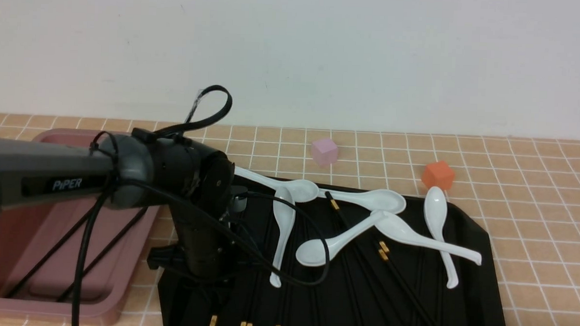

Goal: On brown tablecloth take chopsticks from black tray and put them in box.
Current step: 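Reach over to the black tray and grasp a pair of chopsticks with the left gripper, then place the chopsticks into the pink bin with the left gripper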

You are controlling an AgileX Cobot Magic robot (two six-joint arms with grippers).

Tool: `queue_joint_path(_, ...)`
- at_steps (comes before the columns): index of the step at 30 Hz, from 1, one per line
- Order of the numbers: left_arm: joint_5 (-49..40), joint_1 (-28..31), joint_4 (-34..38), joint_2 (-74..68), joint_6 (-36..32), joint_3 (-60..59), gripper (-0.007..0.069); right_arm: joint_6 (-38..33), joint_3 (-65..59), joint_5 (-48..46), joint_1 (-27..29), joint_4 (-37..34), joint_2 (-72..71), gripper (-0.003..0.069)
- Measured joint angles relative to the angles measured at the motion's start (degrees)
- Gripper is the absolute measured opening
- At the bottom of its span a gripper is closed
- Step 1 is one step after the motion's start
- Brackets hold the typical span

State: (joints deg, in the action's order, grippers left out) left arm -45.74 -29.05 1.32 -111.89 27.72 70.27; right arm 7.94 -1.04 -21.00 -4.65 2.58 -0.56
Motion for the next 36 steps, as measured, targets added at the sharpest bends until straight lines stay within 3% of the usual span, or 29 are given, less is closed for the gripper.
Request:
queue_joint_path(15, -3.90, 0.09, 1.57, 10.25, 0.33, 3.30, 0.0103, 0.00, 0.00, 0.00, 0.00, 0.01, 0.00, 0.0240)
queue_joint_path(19, -7.16, 2.38, 1.41, 14.44, 0.33, 5.82, 0.0103, 0.00, 0.00, 0.00, 0.00, 0.01, 0.00, 0.0240)
queue_joint_path(26, -11.87, 13.42, -2.19, 20.85, -0.92, 8.79, 0.0103, 0.00, 0.00, 0.00, 0.00, 0.01, 0.00, 0.0240)
queue_joint_path(29, -14.60, 21.74, -3.99, 21.85, -3.53, 8.90, 0.0103, 0.00, 0.00, 0.00, 0.00, 0.01, 0.00, 0.0240)
queue_joint_path(36, -13.18, 32.09, -4.70, 18.23, -5.41, 8.49, 0.0103, 0.00, 0.00, 0.00, 0.00, 0.01, 0.00, 0.0240)
